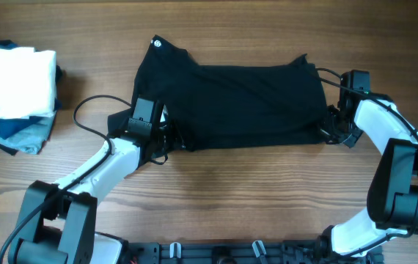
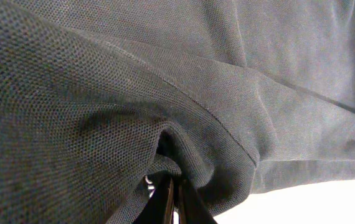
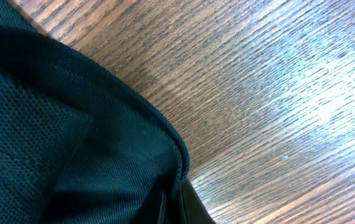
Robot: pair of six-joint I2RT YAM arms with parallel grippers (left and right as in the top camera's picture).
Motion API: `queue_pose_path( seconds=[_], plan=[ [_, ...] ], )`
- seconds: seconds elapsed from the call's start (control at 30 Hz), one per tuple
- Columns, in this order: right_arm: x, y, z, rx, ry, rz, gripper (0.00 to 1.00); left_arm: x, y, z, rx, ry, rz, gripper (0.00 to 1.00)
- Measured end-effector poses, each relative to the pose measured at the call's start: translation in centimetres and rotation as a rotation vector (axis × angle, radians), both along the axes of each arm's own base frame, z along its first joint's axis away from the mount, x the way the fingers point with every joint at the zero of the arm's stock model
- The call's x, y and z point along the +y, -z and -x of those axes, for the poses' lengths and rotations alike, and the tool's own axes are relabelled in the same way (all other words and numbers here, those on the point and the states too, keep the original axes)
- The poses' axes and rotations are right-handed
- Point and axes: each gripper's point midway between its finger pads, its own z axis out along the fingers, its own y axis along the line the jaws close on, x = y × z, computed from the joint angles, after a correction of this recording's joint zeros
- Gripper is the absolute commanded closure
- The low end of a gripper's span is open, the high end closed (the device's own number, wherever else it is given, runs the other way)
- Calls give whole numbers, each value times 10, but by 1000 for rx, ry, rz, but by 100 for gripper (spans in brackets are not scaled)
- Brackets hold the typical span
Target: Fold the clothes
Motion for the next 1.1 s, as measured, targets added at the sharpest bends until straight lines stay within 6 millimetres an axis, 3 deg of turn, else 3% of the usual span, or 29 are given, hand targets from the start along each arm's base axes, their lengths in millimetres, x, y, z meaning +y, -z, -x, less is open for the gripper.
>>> queue_pose_path(
  seconds=[0.07, 0.13, 0.17, 0.2, 0.23, 0.27, 0.3, 0.33, 0.37, 0.47, 0.5, 0.57, 0.83, 0.9, 1.0, 1.03, 1.07, 1.1],
  plan=[
    [0, 0, 0, 0, 0, 0, 96, -3, -3, -3, -18, 6, 18, 96],
    [0, 0, 0, 1, 0, 0, 96, -16, -22, -24, -126, 27, 99, 96],
    [0, 0, 0, 1, 0, 2, 96, -19, -44, -42, -225, 27, 145, 72],
    [0, 0, 0, 2, 0, 2, 96, -17, -64, -57, -314, 15, 171, 55],
    [0, 0, 1, 3, 0, 3, 96, -11, -91, -83, -456, -19, 181, 55],
    [-1, 0, 1, 4, 0, 3, 96, -4, -101, -93, -501, -48, 167, 55],
    [-1, 0, 1, 4, -4, 4, 96, 4, -101, -95, -501, -74, 146, 62],
    [-1, 0, 1, 5, -8, 4, 96, 8, -89, -87, -436, -83, 119, 70],
    [-1, 0, 1, 5, -8, 5, 96, 11, -72, -73, -346, -84, 92, 71],
    [-1, 0, 2, 8, -15, 7, 96, 23, -22, -8, -9, -68, 14, 71],
    [-1, 0, 2, 8, -15, 8, 96, 25, -14, 6, 49, -55, -1, 71],
    [-1, 0, 2, 8, -14, 8, 95, 28, -9, 19, 87, -11, -26, 45],
    [-1, 0, 2, 8, -14, 8, 96, 33, -10, 6, 8, 28, -81, 48],
    [-1, 0, 2, 8, -15, 8, 96, 27, -6, 1, -7, 40, -78, 48],
    [-1, 0, 2, 8, -15, 8, 96, 3, 3, -1, -33, 109, -75, 49],
    [-1, 0, 2, 8, -15, 7, 96, 0, 5, 1, -29, 117, -76, 54],
    [-1, 0, 2, 8, -15, 7, 96, 0, 6, 1, -27, 119, -76, 68],
    [-1, 0, 2, 8, -15, 8, 96, 0, 6, 1, -27, 119, -77, 89]
  ],
)
